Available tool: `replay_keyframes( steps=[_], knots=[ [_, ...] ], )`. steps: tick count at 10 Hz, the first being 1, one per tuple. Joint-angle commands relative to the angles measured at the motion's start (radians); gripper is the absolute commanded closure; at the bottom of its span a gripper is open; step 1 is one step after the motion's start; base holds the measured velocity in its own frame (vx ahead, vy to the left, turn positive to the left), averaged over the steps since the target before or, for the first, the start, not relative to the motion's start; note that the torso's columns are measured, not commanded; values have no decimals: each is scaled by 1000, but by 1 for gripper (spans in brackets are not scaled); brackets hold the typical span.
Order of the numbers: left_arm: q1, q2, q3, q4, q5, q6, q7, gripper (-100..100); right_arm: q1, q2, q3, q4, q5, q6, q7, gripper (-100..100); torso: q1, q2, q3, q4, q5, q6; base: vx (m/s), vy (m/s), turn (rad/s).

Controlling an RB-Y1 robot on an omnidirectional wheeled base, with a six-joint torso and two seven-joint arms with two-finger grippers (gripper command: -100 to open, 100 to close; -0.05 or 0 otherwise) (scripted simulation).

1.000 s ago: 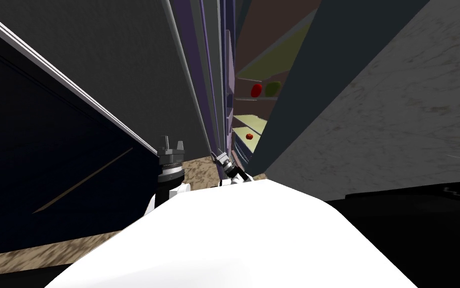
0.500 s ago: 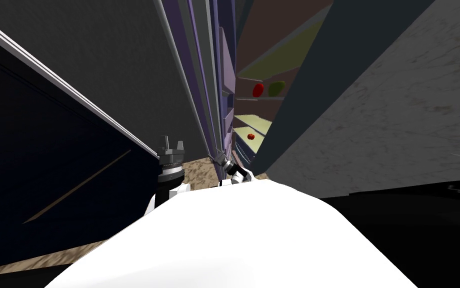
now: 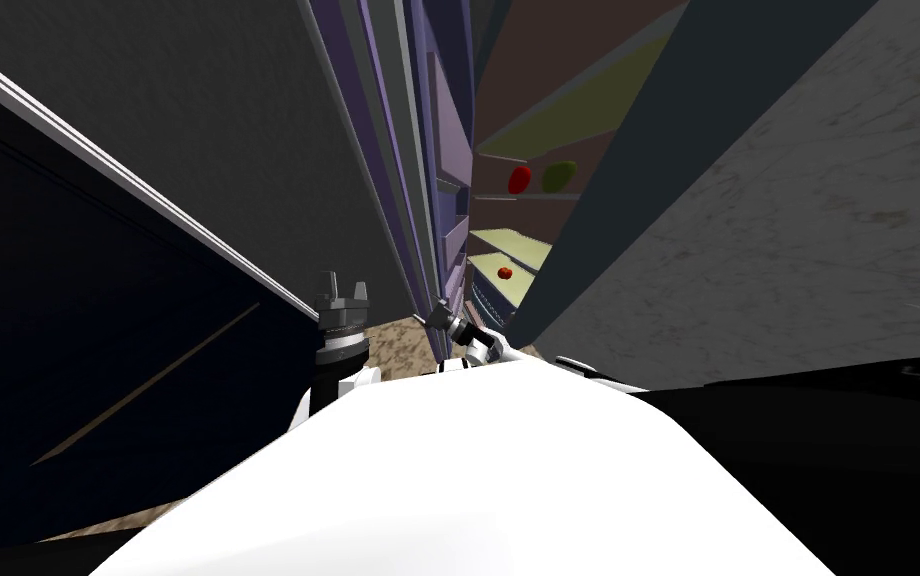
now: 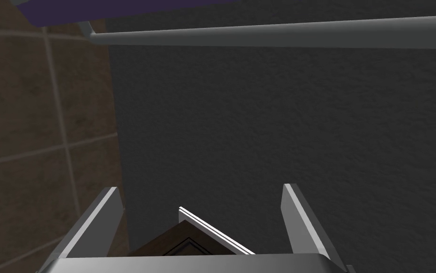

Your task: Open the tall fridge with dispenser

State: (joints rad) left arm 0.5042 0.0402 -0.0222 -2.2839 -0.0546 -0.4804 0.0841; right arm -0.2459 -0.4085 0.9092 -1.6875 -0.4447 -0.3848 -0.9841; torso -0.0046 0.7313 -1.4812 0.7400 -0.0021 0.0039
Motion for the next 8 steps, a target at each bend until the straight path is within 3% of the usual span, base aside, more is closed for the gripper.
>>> replay_keyframes(
  steps=[1,2,4,5,7,8],
  knots=[
    [0,0,0,0,0,0,0,0,-32,-16,-3,2,41,8,68,-100,2,2,1,-1,1,-2,21,36,9],
    [0,0,0,0,0,0,0,0,-77,-49,14,21,88,28,103,-100,0,4,3,-1,1,-2,28,90,-59],
    [0,0,0,0,0,0,0,0,-84,-49,14,21,108,28,148,-100,5,5,4,-2,2,-3,16,66,-23],
    [0,0,0,0,0,0,0,0,-132,-82,32,40,153,48,182,-100,2,7,5,-2,1,-4,4,64,-61],
    [0,0,0,0,0,0,0,0,-137,-82,32,40,174,48,229,-100,6,7,5,-2,2,-4,11,61,-19],
    [0,0,0,0,0,0,0,0,-185,-116,49,61,219,68,260,-100,4,7,6,-2,2,-4,-15,89,-51]
  ],
)
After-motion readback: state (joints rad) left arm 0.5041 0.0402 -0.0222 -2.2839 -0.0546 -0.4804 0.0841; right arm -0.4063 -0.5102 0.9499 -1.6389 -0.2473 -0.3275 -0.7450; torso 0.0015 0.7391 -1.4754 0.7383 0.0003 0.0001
